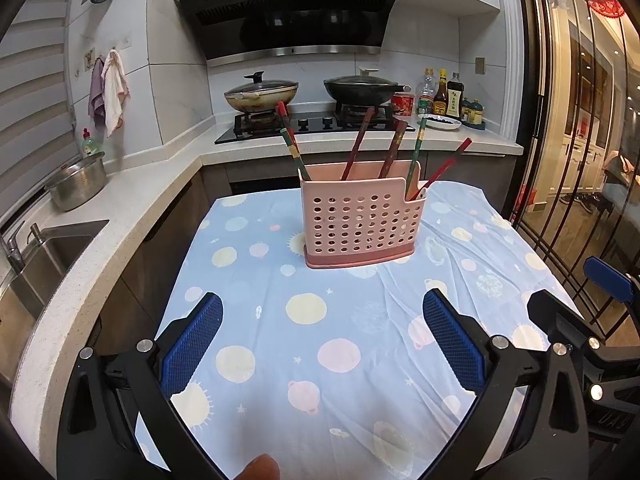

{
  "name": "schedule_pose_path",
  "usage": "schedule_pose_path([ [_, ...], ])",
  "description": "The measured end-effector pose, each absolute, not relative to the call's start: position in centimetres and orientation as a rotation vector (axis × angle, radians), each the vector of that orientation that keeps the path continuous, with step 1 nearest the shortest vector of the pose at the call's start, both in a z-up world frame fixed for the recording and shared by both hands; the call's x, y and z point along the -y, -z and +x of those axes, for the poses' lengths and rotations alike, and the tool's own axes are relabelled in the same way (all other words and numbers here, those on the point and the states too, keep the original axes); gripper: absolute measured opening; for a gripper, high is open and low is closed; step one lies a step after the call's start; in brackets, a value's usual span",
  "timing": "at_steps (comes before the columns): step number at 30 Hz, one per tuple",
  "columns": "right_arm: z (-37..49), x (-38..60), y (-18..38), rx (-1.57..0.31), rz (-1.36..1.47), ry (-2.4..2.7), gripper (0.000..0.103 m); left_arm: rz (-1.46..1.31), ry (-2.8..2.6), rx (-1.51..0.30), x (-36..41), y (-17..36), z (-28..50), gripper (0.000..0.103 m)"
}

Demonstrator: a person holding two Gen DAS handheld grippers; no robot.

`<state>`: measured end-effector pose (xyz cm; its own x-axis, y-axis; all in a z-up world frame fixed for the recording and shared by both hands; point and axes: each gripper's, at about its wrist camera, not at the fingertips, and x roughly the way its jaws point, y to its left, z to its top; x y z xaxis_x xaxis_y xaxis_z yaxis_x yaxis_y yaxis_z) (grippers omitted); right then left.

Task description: Organize utensils

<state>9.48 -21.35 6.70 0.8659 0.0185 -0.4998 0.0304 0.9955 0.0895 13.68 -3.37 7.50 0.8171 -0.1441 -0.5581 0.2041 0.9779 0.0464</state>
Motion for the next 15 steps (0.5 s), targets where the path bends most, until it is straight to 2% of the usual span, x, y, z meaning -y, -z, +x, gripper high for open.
schedule_pose_path([
  [15,9.50,21.44,-6.39,-0.538,0.098,0.010,0.097,0.087,0.137,-0.584,2.49,-7.65,13.26,0.096],
])
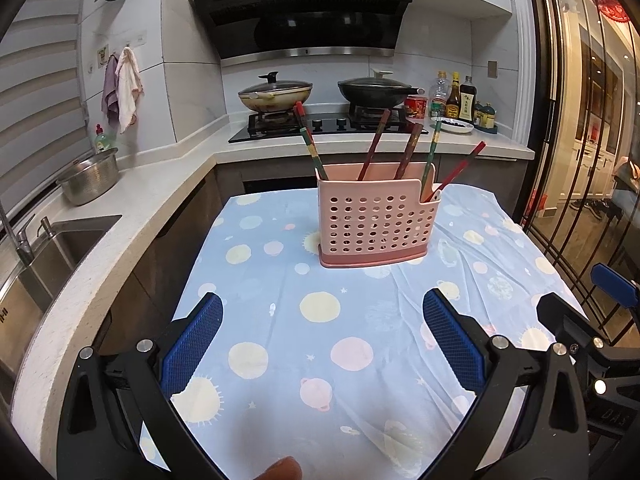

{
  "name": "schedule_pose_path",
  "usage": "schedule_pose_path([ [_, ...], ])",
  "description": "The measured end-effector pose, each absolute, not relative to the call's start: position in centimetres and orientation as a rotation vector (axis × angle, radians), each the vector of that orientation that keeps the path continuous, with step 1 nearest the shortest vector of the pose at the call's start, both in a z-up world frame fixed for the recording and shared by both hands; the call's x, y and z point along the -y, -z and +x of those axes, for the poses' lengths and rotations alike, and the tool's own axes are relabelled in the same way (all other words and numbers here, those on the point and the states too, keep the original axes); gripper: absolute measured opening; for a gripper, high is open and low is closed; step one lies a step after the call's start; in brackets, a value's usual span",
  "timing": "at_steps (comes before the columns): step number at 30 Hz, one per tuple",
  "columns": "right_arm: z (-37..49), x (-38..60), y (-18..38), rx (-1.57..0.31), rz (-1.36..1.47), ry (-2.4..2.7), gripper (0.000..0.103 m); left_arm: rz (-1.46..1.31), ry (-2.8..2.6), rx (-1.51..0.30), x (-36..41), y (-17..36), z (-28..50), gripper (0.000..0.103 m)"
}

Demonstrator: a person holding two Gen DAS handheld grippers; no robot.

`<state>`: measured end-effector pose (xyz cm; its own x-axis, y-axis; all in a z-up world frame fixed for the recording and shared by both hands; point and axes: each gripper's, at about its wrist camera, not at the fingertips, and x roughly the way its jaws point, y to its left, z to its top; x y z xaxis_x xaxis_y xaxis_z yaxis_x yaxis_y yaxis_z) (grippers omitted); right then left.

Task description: Organize utensils

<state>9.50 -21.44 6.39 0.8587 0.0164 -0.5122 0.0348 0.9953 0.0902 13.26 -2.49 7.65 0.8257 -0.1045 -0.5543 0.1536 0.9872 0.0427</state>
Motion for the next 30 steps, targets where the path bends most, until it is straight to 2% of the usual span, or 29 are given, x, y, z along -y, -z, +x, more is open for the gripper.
schedule_pose_path([
  [30,9.6,21.9,-5.6,-0.553,0.099,0.020,0.097,0.047,0.094,-0.569,1.3,-7.3,13.4,0.096],
])
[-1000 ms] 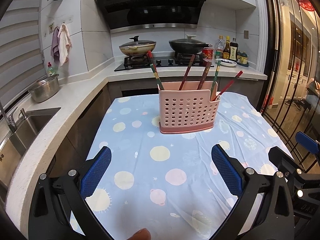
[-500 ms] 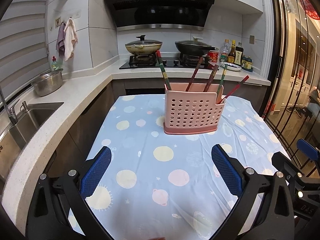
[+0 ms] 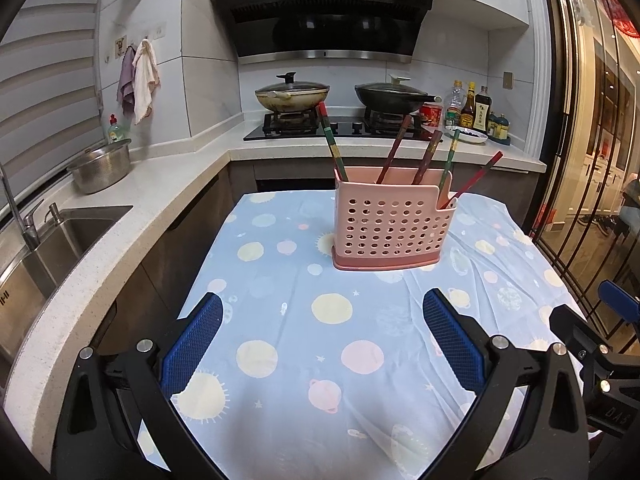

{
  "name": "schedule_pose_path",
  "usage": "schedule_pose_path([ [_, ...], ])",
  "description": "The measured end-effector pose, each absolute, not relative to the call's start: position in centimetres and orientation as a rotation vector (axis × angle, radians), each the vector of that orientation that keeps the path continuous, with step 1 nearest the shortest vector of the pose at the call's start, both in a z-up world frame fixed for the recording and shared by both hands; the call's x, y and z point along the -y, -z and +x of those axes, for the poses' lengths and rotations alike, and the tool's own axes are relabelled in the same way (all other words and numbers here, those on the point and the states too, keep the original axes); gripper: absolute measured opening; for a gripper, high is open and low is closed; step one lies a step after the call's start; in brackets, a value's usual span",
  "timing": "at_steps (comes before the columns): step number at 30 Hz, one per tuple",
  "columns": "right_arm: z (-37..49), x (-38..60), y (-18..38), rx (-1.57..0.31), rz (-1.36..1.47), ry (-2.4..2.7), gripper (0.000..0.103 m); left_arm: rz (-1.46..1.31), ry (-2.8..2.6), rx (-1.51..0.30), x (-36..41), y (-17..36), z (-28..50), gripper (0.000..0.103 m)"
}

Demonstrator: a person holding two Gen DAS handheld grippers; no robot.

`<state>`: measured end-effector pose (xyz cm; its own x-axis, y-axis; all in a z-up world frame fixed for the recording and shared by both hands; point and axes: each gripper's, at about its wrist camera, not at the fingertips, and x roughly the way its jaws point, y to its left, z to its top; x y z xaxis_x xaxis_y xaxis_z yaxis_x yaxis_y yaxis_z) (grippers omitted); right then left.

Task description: Organize utensils

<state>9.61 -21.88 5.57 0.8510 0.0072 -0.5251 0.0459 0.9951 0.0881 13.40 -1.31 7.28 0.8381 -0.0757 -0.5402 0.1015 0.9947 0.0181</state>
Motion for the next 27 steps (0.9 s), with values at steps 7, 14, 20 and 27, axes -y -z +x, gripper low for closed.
schedule_pose_path([
  [7,9.63,21.89,-5.58,-0.553,0.097,0.020,0.097,0.053,0.093,-0.567,1.39,-7.34,13.28,0.096],
  [14,9.62,21.91,-5.58,-0.554,0.098,0.019,0.097,0.060,0.088,-0.562,1.44,-7.39,13.21,0.096],
  [20,9.61,21.93,-5.58,-0.554,0.097,0.019,0.097,0.059,0.088,-0.563,1.31,-7.48,13.24,0.096],
  [27,9.64,21.93,-5.54,-0.556,0.095,0.020,0.097,0.057,0.093,-0.552,1.03,-7.55,13.05,0.096],
])
